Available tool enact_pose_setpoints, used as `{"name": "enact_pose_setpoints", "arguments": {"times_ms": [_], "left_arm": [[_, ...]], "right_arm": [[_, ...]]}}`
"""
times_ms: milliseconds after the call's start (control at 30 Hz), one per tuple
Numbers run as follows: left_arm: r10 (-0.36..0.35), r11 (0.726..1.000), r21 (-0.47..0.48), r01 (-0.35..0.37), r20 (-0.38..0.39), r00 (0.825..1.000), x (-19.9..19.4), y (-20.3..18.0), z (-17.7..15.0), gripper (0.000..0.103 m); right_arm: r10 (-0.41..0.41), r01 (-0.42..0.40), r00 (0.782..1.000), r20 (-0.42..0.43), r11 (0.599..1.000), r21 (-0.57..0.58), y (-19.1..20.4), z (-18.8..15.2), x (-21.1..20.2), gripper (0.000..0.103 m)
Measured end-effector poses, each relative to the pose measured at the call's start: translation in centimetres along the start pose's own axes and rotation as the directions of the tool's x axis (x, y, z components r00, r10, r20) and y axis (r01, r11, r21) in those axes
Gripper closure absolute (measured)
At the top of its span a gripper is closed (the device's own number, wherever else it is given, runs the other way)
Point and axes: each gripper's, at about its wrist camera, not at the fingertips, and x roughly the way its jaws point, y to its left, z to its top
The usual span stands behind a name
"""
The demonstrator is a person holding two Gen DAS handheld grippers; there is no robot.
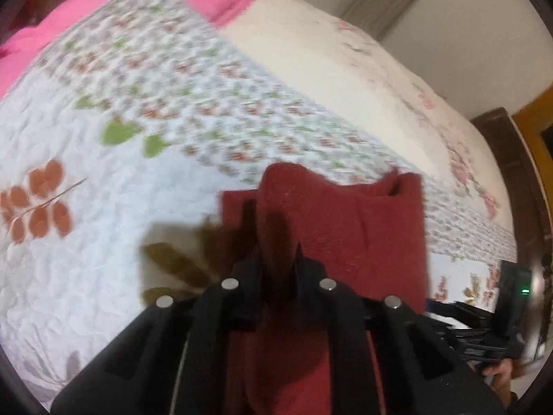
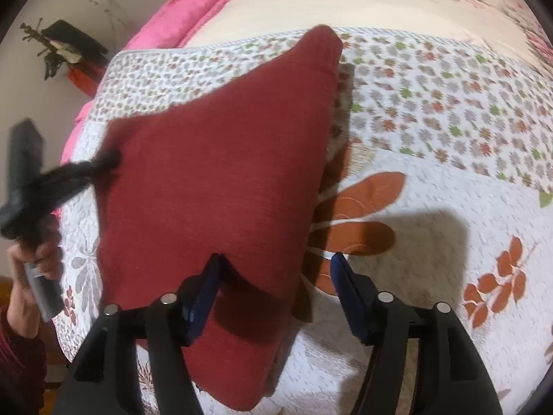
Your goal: Fold small clothes
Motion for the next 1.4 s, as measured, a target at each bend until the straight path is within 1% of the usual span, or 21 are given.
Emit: {"name": "enact_pose_setpoints", "arguments": {"times_ms": [33, 67, 133, 200, 300, 333, 367, 433, 467, 633, 700, 800, 867, 1000, 1067, 1167, 1200, 1233, 1267, 1333, 1400], "left_arm": [[-0.006, 0.999, -0.039, 0.005, -0.025, 1.000, 1.0, 0.9, -0.2, 0.090], [-0.011, 0.999, -0.050, 0.009, -0.034, 0.999, 1.5, 1.2, -0.3, 0.090], [-0.006, 1.000, -0.024, 0.006, -0.027, 1.000, 1.7, 0.7, -0.3, 0.089], [-0.015, 1.000, -0.004, 0.015, -0.030, 0.999, 1.5, 0.0, -0.2, 0.084], [-0.046, 0.999, -0.013, 0.046, -0.049, 0.998, 0.2, -0.4, 0.1, 0.057], [-0.058, 0.998, -0.016, 0.057, -0.052, 0.997, -0.1, -0.3, -0.1, 0.037], [-0.082, 0.996, -0.024, 0.081, -0.054, 0.995, -0.6, -0.1, -0.2, 0.023], [-0.143, 0.990, -0.030, 0.141, -0.083, 0.986, -1.2, 0.5, -0.7, 0.018], [-0.164, 0.986, -0.032, 0.161, -0.108, 0.981, -1.3, 1.0, -1.0, 0.016], [-0.231, 0.973, -0.048, 0.226, -0.225, 0.947, 0.8, 1.7, -2.5, 0.015], [-0.264, 0.964, -0.079, 0.252, -0.268, 0.927, 2.4, 1.6, -2.8, 0.015], [-0.258, 0.966, -0.095, 0.240, -0.287, 0.922, 4.1, 1.8, -2.9, 0.016], [-0.273, 0.962, -0.091, 0.258, -0.303, 0.913, 5.0, 1.7, -2.8, 0.015], [-0.284, 0.957, -0.048, 0.285, -0.342, 0.896, 5.5, 0.7, -2.4, 0.015], [-0.296, 0.951, -0.025, 0.309, -0.368, 0.881, 5.7, 0.0, -2.5, 0.015], [-0.287, 0.946, 0.027, 0.322, -0.389, 0.875, 6.1, -1.1, -3.0, 0.016], [-0.281, 0.946, 0.039, 0.321, -0.388, 0.878, 6.3, -1.4, -3.2, 0.017], [-0.272, 0.948, 0.049, 0.314, -0.384, 0.882, 6.5, -1.8, -3.2, 0.026], [-0.270, 0.948, 0.054, 0.312, -0.378, 0.886, 6.5, -1.8, -3.3, 0.039], [-0.305, 0.943, 0.015, 0.333, -0.363, 0.880, 6.4, -1.6, -3.3, 0.052], [-0.315, 0.941, 0.012, 0.339, -0.337, 0.887, 5.8, -1.8, -3.5, 0.058]], "right_arm": [[0.001, -0.001, 1.000, -0.003, 1.000, -0.010, 0.2, 0.0, 0.3, 0.037], [-0.002, 0.002, 1.000, -0.005, 1.000, -0.015, 0.3, 0.0, 0.4, 0.037], [-0.008, 0.008, 1.000, -0.008, 1.000, -0.018, 0.4, 0.1, 0.8, 0.037], [-0.003, 0.003, 1.000, -0.009, 1.000, -0.012, 0.3, 0.1, 0.8, 0.036], [0.010, -0.010, 1.000, 0.006, 1.000, -0.015, 0.1, 0.1, 0.0, 0.035], [0.017, -0.016, 1.000, 0.009, 1.000, -0.016, 0.1, 0.1, -0.2, 0.033], [0.027, -0.027, 1.000, 0.011, 0.999, -0.018, 0.0, 0.1, -0.5, 0.031], [0.048, -0.047, 0.999, 0.016, 0.999, -0.020, -0.1, 0.0, -1.0, 0.024], [0.055, -0.055, 0.998, 0.016, 0.998, -0.018, -0.2, 0.0, -1.1, 0.023], [0.104, -0.104, 0.995, 0.007, 0.995, 0.003, -0.6, 0.0, -0.7, 0.022], [0.128, -0.128, 0.992, 0.000, 0.991, 0.024, -0.8, 0.1, -0.1, 0.022], [0.154, -0.153, 0.988, -0.016, 0.987, 0.044, -1.2, 0.1, 0.8, 0.022], [0.155, -0.154, 0.987, -0.029, 0.987, 0.046, -1.3, 0.2, 1.6, 0.022], [0.153, -0.150, 0.987, -0.050, 0.988, 0.045, -1.3, 0.4, 3.3, 0.022], [0.165, -0.163, 0.985, -0.055, 0.985, 0.053, -1.2, 0.6, 4.1, 0.021], [0.191, -0.188, 0.980, -0.062, 0.980, 0.061, -1.1, 0.7, 5.3, 0.021], [0.204, -0.200, 0.977, -0.061, 0.978, 0.065, -1.0, 0.8, 5.4, 0.028], [0.224, -0.220, 0.973, -0.059, 0.973, 0.068, -1.0, 0.7, 5.6, 0.033], [0.220, -0.217, 0.974, -0.053, 0.974, 0.068, -0.9, 0.7, 5.6, 0.037], [0.232, -0.229, 0.972, -0.039, 0.972, 0.059, -0.7, 0.6, 5.1, 0.052], [0.267, -0.266, 0.963, -0.018, 0.962, 0.064, -1.1, 0.3, 3.9, 0.060]]}}
